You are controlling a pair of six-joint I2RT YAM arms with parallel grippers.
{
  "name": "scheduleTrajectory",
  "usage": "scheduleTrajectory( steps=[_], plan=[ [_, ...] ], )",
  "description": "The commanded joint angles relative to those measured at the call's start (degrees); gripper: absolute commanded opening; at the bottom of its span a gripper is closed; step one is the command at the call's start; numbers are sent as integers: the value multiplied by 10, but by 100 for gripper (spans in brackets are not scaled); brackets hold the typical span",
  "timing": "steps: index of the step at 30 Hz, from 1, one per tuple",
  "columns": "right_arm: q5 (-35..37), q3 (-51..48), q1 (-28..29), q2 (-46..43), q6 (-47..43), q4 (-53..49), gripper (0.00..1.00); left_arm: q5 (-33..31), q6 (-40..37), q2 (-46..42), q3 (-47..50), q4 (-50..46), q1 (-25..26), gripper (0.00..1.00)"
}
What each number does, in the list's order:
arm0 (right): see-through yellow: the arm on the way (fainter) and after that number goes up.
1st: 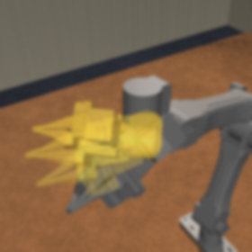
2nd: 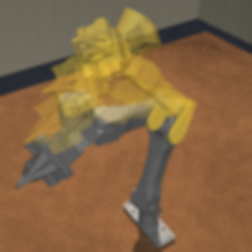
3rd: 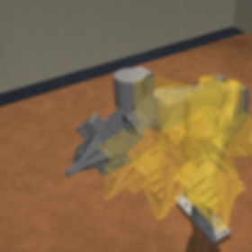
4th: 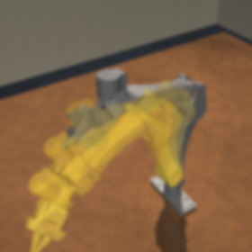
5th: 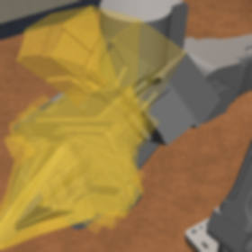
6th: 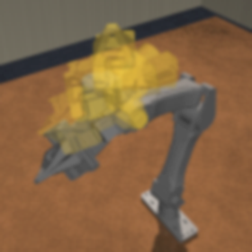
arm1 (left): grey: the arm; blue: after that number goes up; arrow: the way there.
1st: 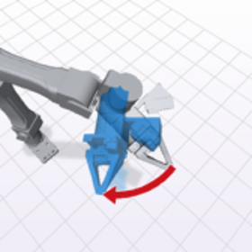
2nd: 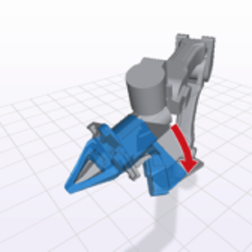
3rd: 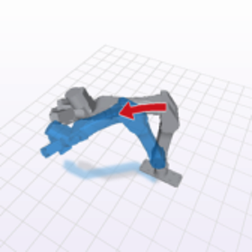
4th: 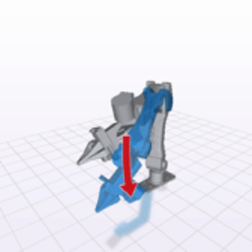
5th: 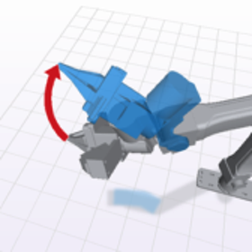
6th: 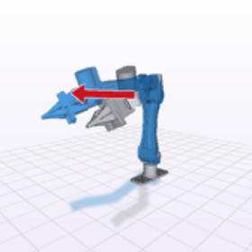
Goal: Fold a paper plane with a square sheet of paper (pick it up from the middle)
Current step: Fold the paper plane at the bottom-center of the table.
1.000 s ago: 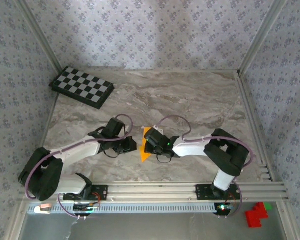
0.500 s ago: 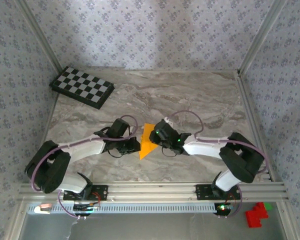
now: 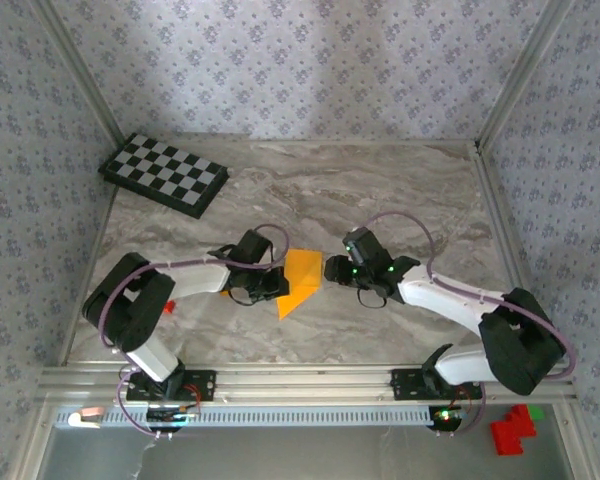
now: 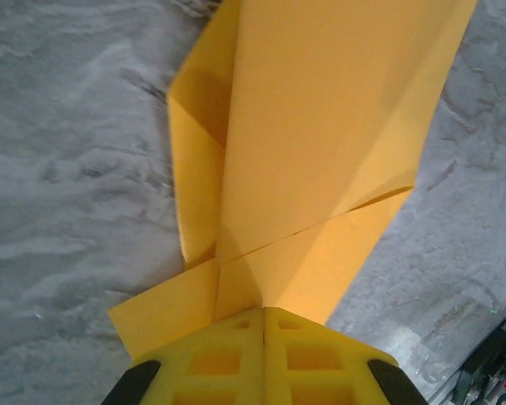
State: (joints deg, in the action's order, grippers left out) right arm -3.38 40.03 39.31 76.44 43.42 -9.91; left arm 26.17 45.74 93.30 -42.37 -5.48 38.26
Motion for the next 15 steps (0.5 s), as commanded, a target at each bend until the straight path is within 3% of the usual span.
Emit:
scheduleTrajectory(
  steps=[1,8,15],
  plan=[
    [-62,19,-5,23,-51,-34,49,15,-2,6,13,29,-3,5],
    [-144,40,-5,94,-45,21,55,49,11,7,52,68,-32,4],
    [-174,65,-5,153,-30,55,56,59,2,8,69,77,-48,3]
  ],
)
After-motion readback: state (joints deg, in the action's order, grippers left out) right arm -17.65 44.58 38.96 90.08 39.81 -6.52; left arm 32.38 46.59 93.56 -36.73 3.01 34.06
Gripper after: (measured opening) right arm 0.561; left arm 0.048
